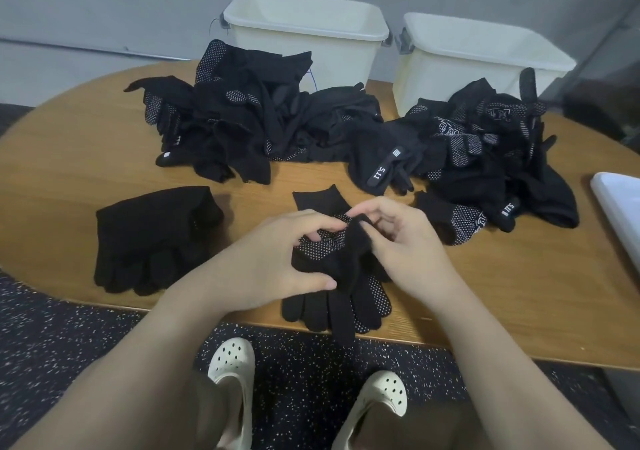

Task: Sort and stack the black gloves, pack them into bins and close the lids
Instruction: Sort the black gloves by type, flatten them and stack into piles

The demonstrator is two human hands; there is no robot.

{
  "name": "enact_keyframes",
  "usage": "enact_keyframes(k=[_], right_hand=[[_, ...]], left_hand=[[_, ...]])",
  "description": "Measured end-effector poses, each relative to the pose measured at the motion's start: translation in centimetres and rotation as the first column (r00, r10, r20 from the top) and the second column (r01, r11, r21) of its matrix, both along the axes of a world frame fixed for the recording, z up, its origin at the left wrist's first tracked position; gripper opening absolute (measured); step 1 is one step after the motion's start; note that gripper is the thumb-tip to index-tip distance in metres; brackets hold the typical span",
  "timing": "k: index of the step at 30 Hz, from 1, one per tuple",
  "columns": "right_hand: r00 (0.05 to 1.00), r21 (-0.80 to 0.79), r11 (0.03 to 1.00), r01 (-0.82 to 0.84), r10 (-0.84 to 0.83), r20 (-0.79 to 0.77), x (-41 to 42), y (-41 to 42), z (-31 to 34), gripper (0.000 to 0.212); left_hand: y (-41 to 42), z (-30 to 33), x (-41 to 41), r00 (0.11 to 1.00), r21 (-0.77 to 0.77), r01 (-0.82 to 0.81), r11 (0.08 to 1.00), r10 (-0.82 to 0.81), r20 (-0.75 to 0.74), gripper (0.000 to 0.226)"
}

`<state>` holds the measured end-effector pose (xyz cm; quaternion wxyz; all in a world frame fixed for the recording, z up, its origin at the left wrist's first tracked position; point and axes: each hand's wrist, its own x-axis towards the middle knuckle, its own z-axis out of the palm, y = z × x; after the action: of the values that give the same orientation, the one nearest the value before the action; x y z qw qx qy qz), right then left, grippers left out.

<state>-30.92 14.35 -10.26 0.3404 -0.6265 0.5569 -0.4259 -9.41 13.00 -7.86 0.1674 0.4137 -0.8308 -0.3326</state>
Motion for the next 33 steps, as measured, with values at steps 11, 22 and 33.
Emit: enact_keyframes(k=[11, 22, 33], right_hand=[[0.995, 0.006, 0.997, 0.081, -0.081, 0.059, 1.2, 0.0, 0.7, 0.022], [0.961, 0.178, 0.979, -0.094, 0.043, 0.272, 0.0, 1.2, 2.4, 0.014], [0.998, 0.270, 0.962, 0.038, -0.049, 0.035, -0.8, -0.2, 2.0, 0.017]], left_hand=[[-0.2, -1.0, -0.4, 0.955, -0.055, -0.130, 0.990, 0.110, -0.277, 0.008], [-0.2, -0.3, -0.8, 0.693, 0.297, -0.198, 0.934, 0.348, -0.632, 0.024], [-1.7, -0.9, -1.6, 0.825, 0.139, -0.477, 0.868, 0.497, -0.269, 0.025]])
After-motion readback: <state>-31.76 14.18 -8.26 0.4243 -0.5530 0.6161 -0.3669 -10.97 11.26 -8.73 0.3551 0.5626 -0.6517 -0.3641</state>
